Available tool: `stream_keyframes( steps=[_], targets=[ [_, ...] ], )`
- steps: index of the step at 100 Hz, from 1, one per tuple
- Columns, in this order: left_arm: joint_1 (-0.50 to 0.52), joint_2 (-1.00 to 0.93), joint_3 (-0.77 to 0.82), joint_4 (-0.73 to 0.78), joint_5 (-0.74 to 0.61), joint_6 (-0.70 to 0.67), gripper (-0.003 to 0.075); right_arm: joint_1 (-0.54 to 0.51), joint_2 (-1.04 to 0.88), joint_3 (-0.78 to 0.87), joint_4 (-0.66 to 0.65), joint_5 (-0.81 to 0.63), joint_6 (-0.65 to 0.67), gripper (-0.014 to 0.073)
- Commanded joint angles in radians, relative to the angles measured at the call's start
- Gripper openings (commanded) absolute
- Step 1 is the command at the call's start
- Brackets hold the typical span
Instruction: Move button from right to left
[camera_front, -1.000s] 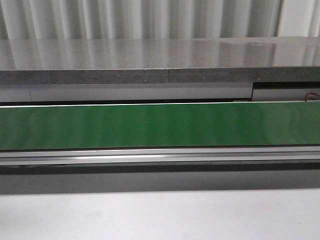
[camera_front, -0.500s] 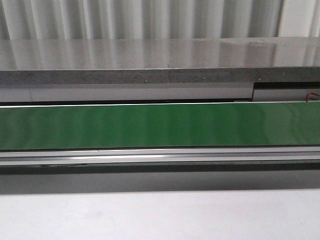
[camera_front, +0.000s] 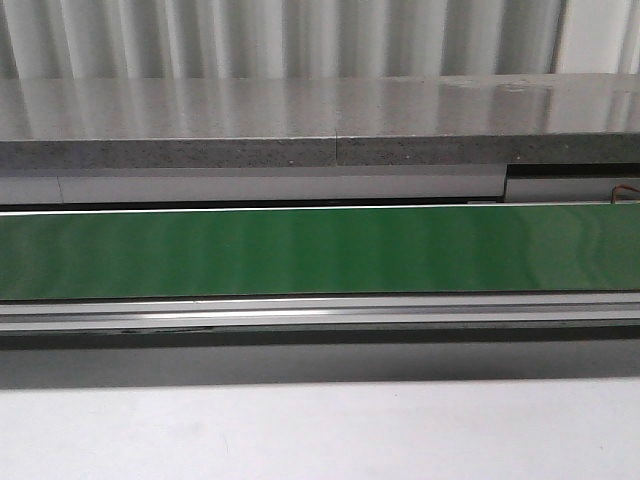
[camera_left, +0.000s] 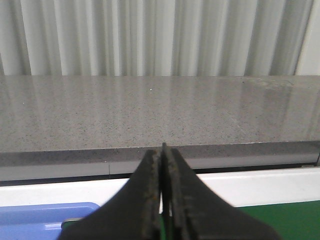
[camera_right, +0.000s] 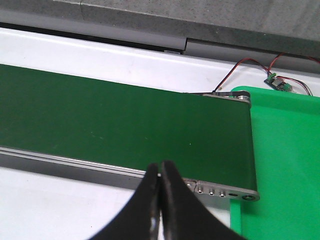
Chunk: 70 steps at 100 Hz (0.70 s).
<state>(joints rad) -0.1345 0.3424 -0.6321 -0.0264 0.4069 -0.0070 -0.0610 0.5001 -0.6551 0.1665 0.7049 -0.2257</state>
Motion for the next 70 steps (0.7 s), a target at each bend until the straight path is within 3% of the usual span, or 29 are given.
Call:
stream_keyframes(
  steps=[1,38,70],
  targets=[
    [-0.008,0.009,-0.025,-0.011,-0.079,-0.003,-0.002,0.0,0.001,-0.024,0.008,-0.073,-0.009,-0.0067],
    [-0.008,0.009,-0.011,-0.011,-0.087,-0.003,-0.002,0.0,0.001,-0.024,0.008,-0.073,-0.009,-0.0067],
    [0.03,-0.106,0.233,0.045,-0.235,-0.003,-0.002,0.0,0.001,-0.024,0.008,-0.073,-0.009,-0.0067]
  ],
)
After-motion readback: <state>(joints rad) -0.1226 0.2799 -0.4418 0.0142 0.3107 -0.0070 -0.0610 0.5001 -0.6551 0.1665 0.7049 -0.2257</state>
